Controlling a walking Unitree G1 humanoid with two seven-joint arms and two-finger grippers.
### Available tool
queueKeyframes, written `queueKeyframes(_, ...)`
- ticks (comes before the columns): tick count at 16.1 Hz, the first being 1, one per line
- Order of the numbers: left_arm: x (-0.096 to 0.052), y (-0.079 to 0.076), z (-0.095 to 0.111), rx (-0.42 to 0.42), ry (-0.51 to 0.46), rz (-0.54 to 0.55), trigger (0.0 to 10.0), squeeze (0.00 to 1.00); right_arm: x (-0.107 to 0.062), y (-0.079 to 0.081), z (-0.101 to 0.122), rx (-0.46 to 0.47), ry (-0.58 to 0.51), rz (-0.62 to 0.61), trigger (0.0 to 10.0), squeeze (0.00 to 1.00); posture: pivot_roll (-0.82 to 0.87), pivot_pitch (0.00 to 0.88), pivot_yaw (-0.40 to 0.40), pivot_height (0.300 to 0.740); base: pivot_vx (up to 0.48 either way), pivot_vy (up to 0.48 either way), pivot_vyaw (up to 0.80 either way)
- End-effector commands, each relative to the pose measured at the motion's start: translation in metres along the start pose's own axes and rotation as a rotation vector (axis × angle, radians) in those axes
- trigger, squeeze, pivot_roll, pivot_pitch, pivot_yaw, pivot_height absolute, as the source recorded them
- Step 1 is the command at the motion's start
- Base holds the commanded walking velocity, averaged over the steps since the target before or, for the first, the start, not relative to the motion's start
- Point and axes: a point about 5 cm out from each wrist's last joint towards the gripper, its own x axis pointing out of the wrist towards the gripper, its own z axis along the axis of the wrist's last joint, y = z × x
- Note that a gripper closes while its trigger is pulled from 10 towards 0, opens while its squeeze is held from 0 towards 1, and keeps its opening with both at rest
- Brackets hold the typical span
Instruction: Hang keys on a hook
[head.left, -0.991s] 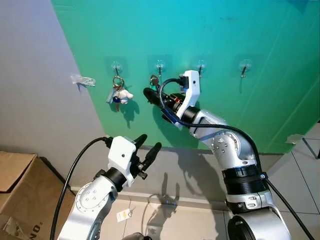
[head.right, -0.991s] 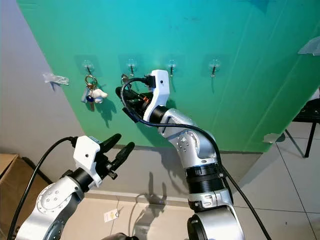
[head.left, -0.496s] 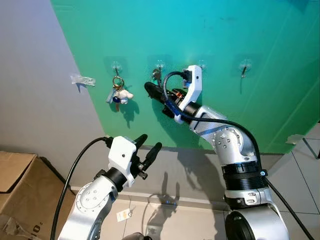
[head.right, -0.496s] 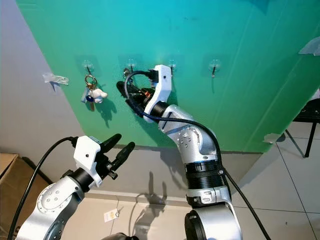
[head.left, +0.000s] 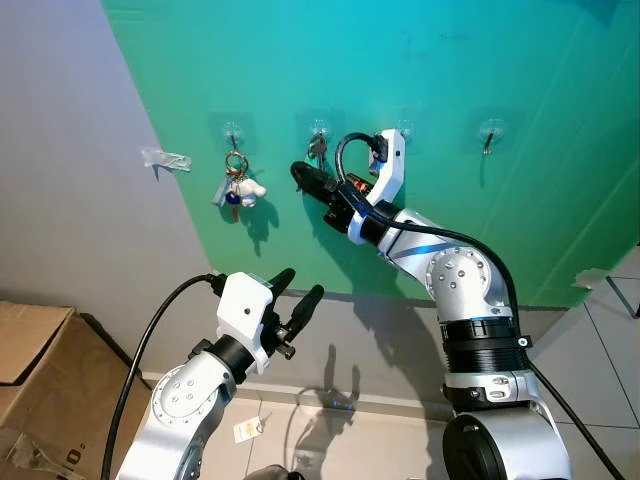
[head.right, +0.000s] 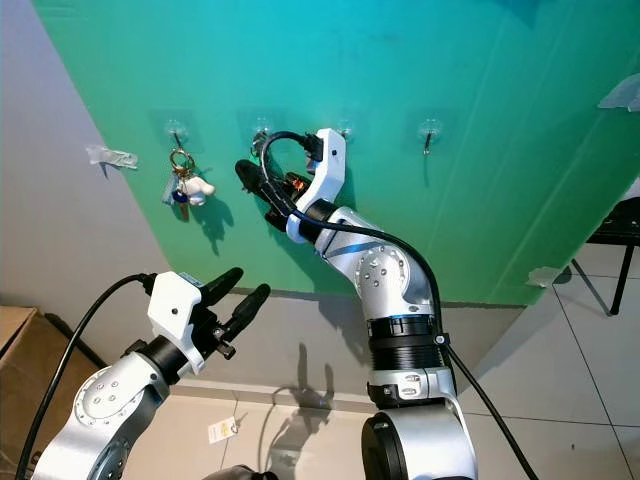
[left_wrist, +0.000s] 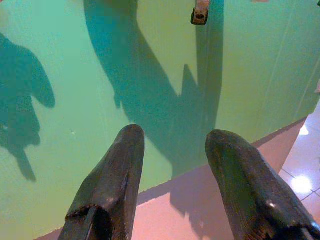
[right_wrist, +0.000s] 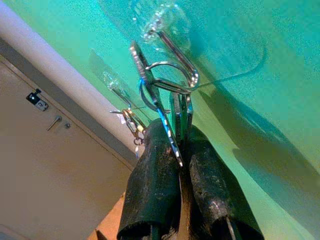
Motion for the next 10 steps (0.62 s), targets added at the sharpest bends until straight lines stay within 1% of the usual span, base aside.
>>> queueKeyframes(1,0.0,0.001,-0.004,0.001,0.026,0.006,10.0,0.0,0.0,0.003,0.003,0.006,-0.008,0.005,0.0,0.0,-0.07,0.018,0.07,0.74,0.0,0.0,0.0)
queueKeyframes(4,-0.001,0.001,-0.004,0.003,0.028,0.006,10.0,0.0,-0.002,0.003,0.0,0.013,-0.004,0.001,0.0,0.0,-0.07,0.019,0.07,0.74,0.0,0.0,0.0)
queueKeyframes(8,0.0,0.001,-0.005,0.003,0.029,0.005,10.0,0.0,-0.004,0.007,-0.004,0.035,0.003,0.013,0.0,0.0,-0.07,0.019,0.07,0.74,0.0,0.0,0.0)
queueKeyframes(10,0.0,0.001,-0.004,0.002,0.03,0.006,10.0,0.0,-0.004,0.01,-0.007,0.029,0.009,0.021,0.0,0.0,-0.07,0.023,0.071,0.74,0.0,0.0,0.0)
